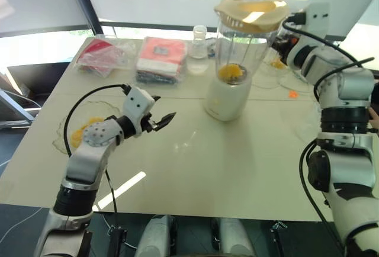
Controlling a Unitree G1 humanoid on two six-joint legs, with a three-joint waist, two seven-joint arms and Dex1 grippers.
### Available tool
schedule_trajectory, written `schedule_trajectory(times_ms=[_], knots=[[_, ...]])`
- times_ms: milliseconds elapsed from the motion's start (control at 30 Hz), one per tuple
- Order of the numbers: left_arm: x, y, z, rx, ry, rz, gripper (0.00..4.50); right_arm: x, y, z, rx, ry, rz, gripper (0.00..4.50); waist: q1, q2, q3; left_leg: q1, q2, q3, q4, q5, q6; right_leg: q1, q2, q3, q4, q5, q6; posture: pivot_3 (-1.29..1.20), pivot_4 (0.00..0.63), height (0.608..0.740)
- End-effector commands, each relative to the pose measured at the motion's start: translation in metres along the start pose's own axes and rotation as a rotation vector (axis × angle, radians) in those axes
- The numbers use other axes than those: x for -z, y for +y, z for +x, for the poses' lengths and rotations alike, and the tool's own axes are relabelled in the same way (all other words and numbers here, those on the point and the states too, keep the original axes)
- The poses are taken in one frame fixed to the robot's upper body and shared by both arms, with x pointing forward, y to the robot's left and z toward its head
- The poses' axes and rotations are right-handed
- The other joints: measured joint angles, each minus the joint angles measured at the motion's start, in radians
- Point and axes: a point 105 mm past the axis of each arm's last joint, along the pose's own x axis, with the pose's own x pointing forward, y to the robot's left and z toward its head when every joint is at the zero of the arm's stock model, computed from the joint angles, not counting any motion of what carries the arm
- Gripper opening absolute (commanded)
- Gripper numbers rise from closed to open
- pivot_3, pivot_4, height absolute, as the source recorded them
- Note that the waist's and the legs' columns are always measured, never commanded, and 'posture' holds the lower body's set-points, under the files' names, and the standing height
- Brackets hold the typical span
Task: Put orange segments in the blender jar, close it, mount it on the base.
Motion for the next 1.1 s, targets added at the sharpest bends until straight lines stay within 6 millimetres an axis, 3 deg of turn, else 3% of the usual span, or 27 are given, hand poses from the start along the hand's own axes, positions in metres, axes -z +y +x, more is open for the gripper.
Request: schedule_trajectory(times_ms=[33, 367, 800, 1100], knots=[[-0.013, 0.0, 0.003, 0.001, -0.04, 0.035, 3.66, 0.001, 0.0, 0.008, -0.025, -0.004, -0.014, 0.88, -0.002, 0.0, 0.0, 0.0, 0.0, 0.0, 0.0, 0.0, 0.0, 0.0, 0.0, 0.0, 0.0, 0.0, 0.0, 0.0, 0.15, 0.74], [-0.014, 0.003, 0.004, -0.018, -0.04, 0.048, 3.66, 0.02, -0.003, 0.019, 0.011, 0.037, -0.024, 0.88, -0.004, 0.0, 0.0, 0.005, 0.0, 0.0, 0.0, 0.0, 0.0, 0.005, 0.0, 0.0, 0.001, 0.0, 0.0, 0.0, 0.15, 0.74], [-0.014, 0.003, 0.007, -0.019, -0.042, 0.046, 3.66, 0.016, -0.004, 0.003, 0.19, 0.034, -0.004, 0.88, -0.002, 0.0, 0.0, 0.011, 0.001, 0.0, 0.0, 0.001, -0.002, 0.008, 0.0, 0.003, 0.005, 0.001, -0.002, 0.0, 0.15, 0.74], [-0.015, 0.003, 0.011, -0.014, -0.051, 0.05, 3.66, 0.049, 0.007, 0.001, 0.132, 0.099, 0.042, 0.88, -0.001, -0.001, -0.001, 0.013, 0.001, 0.001, 0.0, 0.001, -0.002, 0.009, 0.0, 0.003, 0.004, 0.0, -0.002, 0.0, 0.15, 0.74]])
